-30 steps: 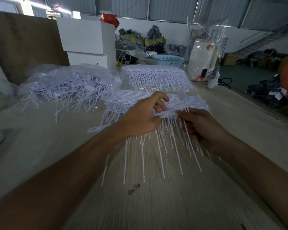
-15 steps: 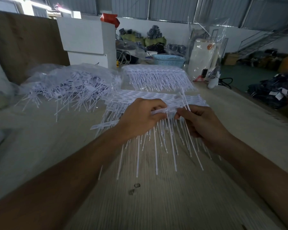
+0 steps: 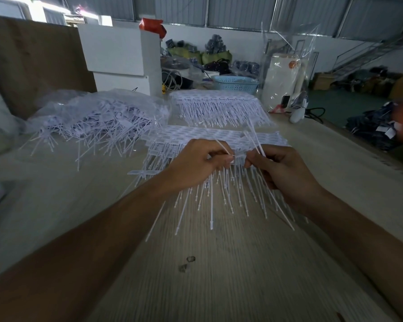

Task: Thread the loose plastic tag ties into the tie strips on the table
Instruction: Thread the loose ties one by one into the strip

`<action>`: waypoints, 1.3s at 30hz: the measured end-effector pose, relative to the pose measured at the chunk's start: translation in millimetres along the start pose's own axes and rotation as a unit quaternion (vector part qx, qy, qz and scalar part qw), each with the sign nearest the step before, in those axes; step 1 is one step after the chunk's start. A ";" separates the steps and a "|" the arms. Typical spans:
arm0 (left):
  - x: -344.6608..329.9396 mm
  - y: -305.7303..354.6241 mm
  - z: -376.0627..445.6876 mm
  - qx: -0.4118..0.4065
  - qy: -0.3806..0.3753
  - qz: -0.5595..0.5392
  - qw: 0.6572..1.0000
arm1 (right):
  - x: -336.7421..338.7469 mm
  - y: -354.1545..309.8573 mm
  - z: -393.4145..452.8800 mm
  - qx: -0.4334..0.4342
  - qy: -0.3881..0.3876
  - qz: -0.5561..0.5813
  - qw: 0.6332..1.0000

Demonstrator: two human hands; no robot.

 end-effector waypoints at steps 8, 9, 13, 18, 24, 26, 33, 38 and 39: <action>5.8 -8.9 -1.5 0.077 -0.053 -0.146 0.985 | -0.2 -1.3 0.2 0.073 -0.046 -0.094 0.992; 4.9 -8.4 -1.3 0.076 -0.045 -0.133 0.987 | -1.4 -0.6 0.4 0.064 -0.042 -0.099 0.992; 1.9 -6.4 -0.4 0.069 -0.021 -0.099 0.992 | -5.8 4.4 0.0 -0.002 -0.038 -0.082 0.996; 9.6 -7.1 -0.3 0.050 0.029 -0.099 0.993 | -7.6 5.1 -2.0 -0.076 -0.047 -0.012 0.996; 12.2 -12.4 1.8 0.061 0.076 -0.091 0.991 | -11.4 3.6 -5.0 -0.128 -0.075 0.040 0.988; 12.0 -11.8 1.7 0.059 0.071 -0.092 0.991 | -12.6 3.8 -5.8 -0.131 -0.086 0.063 0.986; 12.4 -9.2 1.3 0.084 0.054 -0.142 0.985 | -14.8 6.5 -5.5 -0.107 -0.093 0.051 0.989; 13.7 -10.4 1.7 0.064 0.074 -0.076 0.992 | -14.9 7.0 -6.9 -0.129 -0.094 0.103 0.982; 12.6 -11.3 2.0 0.065 0.077 -0.051 0.994 | -13.8 8.0 -6.5 -0.136 -0.093 0.104 0.981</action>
Point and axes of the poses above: each hand's wrist, its own z-axis towards the middle knuckle, its own x-axis out of the back of the hand, y = z × x, the point moved 3 cm from there along z, towards the middle knuckle, and after that the axes turned 12 degrees about x, right-handed, at the moved point
